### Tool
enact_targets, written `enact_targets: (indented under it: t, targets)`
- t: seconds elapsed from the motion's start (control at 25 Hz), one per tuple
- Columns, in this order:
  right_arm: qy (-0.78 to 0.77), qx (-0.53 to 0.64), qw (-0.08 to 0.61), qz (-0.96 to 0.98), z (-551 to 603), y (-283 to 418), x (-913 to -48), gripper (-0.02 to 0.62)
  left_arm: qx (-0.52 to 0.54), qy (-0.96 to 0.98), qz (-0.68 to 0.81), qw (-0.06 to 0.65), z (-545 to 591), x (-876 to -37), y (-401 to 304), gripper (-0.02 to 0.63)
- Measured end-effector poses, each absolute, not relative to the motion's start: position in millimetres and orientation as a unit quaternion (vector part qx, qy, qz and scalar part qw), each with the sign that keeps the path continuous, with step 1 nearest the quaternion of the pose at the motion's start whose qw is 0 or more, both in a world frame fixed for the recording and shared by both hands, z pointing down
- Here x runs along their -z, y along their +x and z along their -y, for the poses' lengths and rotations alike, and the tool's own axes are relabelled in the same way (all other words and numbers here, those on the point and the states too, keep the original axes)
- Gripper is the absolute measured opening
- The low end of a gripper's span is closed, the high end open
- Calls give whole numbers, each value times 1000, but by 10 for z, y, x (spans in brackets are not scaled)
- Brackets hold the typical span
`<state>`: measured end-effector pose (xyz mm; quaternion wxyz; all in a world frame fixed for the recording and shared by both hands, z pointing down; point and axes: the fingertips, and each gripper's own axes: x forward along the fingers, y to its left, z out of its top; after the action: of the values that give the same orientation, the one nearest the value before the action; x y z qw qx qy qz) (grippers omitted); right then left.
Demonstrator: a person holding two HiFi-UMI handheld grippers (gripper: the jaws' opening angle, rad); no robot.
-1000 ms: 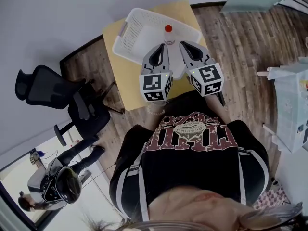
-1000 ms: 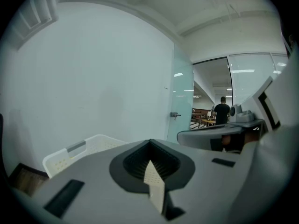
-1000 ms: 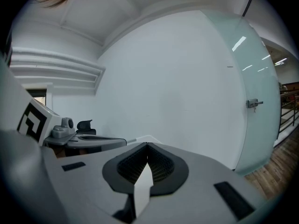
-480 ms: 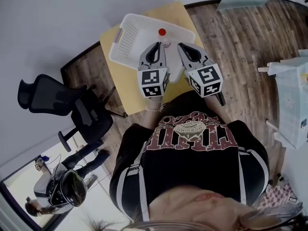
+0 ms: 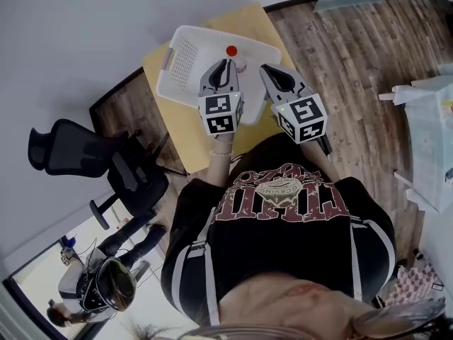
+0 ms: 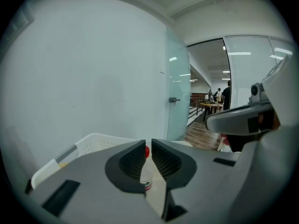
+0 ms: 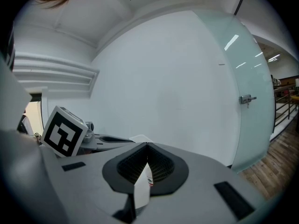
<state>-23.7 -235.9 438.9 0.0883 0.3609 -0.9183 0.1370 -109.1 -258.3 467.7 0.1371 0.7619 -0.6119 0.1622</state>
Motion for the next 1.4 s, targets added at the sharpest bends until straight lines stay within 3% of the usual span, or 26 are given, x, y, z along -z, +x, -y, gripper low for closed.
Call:
enact_targets:
  t: [0.96, 1.4]
  targets:
    - [387, -152, 93, 905, 2582, -137, -4493, 18, -228, 759, 582, 179, 2958, -5149, -1169, 219]
    - [391, -156, 99, 901, 2634, -117, -4543, 18, -251, 758, 571, 190, 3091, -5346, -1201, 236]
